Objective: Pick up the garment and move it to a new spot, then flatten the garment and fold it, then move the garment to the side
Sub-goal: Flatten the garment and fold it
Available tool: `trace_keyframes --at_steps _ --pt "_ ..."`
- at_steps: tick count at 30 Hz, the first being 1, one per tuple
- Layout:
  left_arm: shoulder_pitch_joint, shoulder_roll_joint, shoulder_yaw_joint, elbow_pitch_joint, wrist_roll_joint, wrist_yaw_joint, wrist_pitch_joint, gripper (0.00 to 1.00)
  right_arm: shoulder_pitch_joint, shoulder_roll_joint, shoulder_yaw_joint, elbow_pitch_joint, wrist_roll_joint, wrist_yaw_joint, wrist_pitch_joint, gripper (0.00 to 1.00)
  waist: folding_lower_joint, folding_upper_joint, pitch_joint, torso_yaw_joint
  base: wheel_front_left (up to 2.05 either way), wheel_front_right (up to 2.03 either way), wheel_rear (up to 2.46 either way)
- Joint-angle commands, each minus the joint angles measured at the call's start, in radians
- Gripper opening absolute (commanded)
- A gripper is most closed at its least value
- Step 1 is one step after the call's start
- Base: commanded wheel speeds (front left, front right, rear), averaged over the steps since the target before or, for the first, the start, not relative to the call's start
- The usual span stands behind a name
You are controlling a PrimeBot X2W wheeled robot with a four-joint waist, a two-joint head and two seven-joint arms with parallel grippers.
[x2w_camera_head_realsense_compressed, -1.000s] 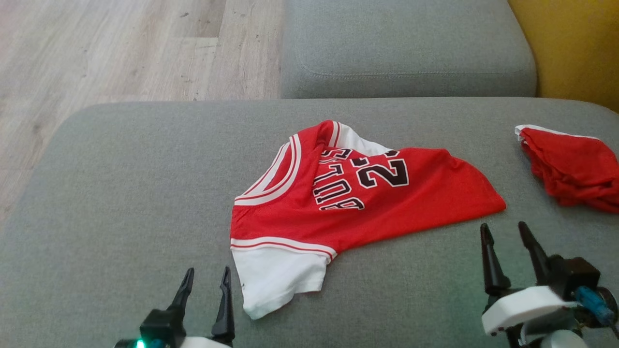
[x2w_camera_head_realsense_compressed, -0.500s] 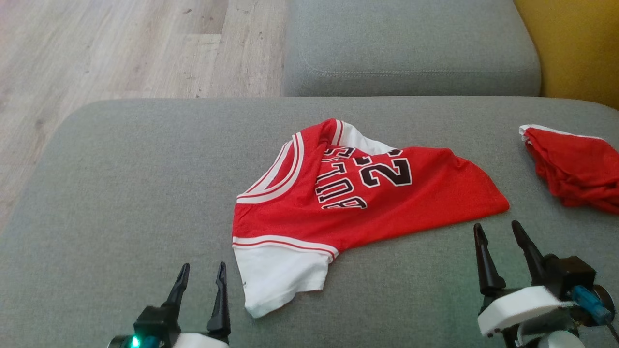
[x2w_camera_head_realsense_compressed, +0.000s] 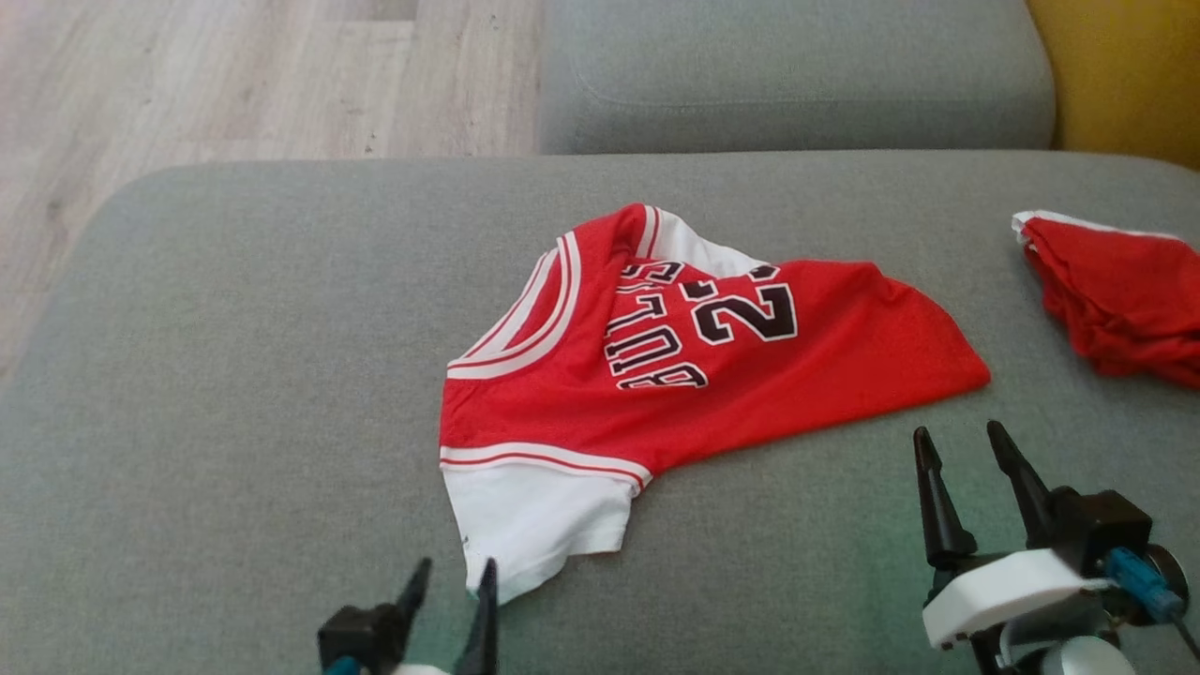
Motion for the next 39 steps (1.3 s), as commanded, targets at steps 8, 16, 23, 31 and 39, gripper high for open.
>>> trace_keyframes --at_steps 8,16,23,31,39 --pt "-0.034 -0.071 0.060 0.044 -0.119 -0.026 0.049 1.00 -0.064 -0.006 0.027 -0.045 -0.016 0.007 0.007 1.00 -0.0001 0.0000 0.066 -0.047 0.00 0.00 0.00" --pt "-0.063 -0.098 0.075 0.097 -0.157 -0.046 0.065 0.98 -0.081 -0.006 0.014 -0.045 -0.030 0.007 0.010 1.00 -0.0001 0.0000 0.103 -0.067 0.00 0.00 0.00" --pt "-0.112 -0.114 0.073 0.090 -0.139 -0.075 0.023 0.00 -0.175 -0.006 -0.049 0.009 -0.091 0.007 0.063 1.00 -0.0001 0.0000 0.144 -0.043 0.00 0.00 0.00" --pt "-0.150 -0.112 0.055 0.044 -0.107 -0.093 0.001 0.00 -0.324 -0.008 -0.148 0.146 -0.187 0.007 0.090 1.00 -0.0001 0.0000 0.180 0.015 0.00 0.00 0.00" --pt "-0.157 -0.094 0.041 -0.038 -0.077 -0.085 -0.011 0.00 -0.389 -0.035 -0.220 0.294 -0.206 0.007 0.139 1.00 -0.0001 0.0000 0.192 0.047 0.00 0.00 0.00"
